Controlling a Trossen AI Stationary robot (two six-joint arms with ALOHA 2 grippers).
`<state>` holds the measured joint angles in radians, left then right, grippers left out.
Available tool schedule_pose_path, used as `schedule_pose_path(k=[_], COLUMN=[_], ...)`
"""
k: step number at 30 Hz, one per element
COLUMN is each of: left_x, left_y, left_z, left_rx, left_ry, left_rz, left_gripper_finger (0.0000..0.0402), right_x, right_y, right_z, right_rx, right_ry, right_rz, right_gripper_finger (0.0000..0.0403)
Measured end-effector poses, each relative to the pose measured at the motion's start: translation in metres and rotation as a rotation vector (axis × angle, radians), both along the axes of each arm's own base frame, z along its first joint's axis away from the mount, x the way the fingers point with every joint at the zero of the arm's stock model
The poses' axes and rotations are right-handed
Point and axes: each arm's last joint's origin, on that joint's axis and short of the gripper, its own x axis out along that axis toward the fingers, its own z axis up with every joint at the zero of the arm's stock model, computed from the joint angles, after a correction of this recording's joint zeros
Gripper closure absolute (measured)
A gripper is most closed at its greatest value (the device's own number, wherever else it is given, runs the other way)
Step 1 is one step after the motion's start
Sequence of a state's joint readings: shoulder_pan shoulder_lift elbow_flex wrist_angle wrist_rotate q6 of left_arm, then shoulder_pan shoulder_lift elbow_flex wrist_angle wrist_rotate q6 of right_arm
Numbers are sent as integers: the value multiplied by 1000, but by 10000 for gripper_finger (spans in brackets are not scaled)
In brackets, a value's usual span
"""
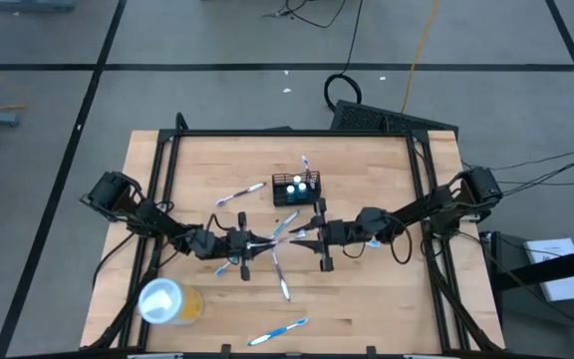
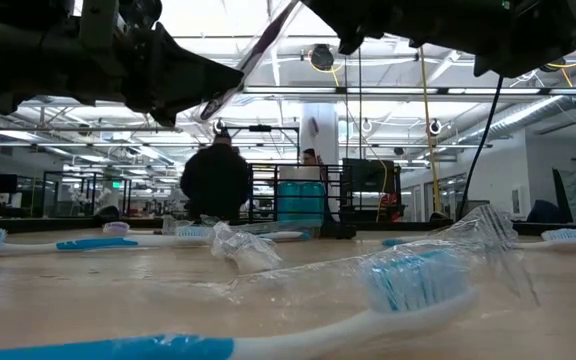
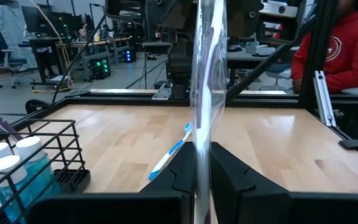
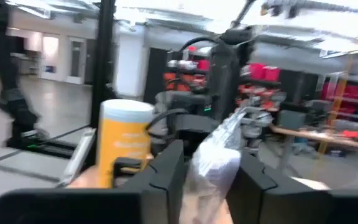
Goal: Pick & Place toothbrushing station
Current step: Put the purple toothbrush into the black organizer
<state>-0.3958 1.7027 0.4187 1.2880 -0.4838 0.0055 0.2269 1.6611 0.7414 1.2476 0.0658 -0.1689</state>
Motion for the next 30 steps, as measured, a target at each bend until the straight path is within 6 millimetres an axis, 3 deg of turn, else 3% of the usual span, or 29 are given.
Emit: schedule_pose_path(k=[4,6,17,23,30], left_x=[0,0,0,-5,-26], left_y=[1,1,2,4,5], left_z=[0,0,0,-2,0], left_rx=[-2,-3,63,64,71], left_ry=[-3,-2,5,15,18], left_rz=[10,16,56,72,25], left_gripper_finger=[378,378,378,328,297], right_x=[-1,-1,-3,-6,-10], right_y=[0,0,-6,-8,-15], right_z=[2,2,7,14,22], right_rx=[-3,-1,-34,-44,-76], right_ry=[-20,-20,14,17,25], right_rz=[-56,-60,-154,-192,-262], right_gripper_finger=[377,389,391,391,392])
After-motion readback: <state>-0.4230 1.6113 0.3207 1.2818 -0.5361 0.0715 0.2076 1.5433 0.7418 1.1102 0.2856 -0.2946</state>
